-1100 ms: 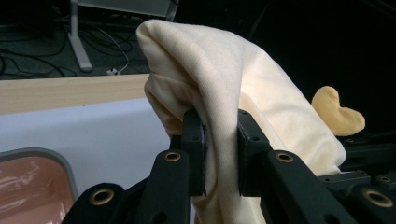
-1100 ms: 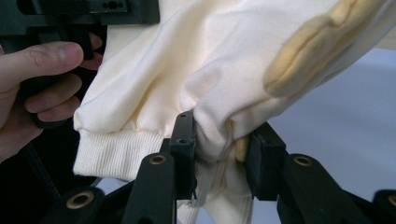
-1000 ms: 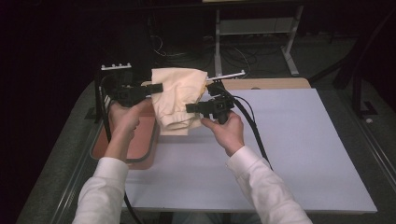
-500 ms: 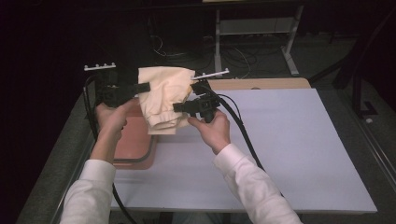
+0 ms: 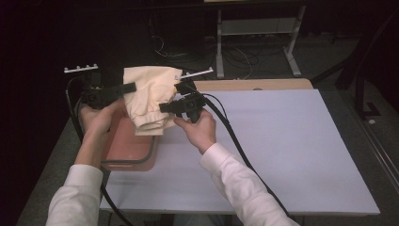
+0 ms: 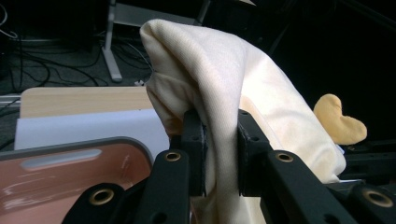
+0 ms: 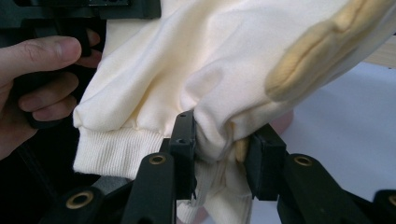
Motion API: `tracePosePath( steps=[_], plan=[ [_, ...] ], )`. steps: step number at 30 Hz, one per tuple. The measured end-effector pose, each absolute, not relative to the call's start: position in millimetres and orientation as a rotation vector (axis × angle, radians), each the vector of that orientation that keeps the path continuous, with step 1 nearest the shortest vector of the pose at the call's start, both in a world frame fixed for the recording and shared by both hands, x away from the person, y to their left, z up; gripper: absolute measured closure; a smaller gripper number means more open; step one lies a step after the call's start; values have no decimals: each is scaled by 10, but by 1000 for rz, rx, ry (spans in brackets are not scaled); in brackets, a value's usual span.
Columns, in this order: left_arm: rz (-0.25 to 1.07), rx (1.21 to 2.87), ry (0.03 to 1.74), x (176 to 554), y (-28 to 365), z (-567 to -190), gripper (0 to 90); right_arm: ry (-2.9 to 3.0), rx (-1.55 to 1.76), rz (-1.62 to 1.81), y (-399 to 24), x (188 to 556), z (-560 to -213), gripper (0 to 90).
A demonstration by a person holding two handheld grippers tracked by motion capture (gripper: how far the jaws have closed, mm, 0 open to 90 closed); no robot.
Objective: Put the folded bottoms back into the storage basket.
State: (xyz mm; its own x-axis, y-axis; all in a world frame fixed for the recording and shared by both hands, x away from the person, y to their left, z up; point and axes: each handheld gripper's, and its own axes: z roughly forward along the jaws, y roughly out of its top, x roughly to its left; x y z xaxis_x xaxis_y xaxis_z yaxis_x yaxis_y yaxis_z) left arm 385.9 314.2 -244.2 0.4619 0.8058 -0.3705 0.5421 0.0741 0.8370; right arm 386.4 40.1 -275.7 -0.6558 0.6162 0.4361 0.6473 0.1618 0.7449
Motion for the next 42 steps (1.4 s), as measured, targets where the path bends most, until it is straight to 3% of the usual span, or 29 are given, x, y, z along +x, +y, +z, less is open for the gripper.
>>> tracePosePath(
  steps=[42],
  plan=[
    [363,1559,1309,3752,3731,-2773,764,-2370,-1216,-1528,1074,3932,-3119,666]
  ],
)
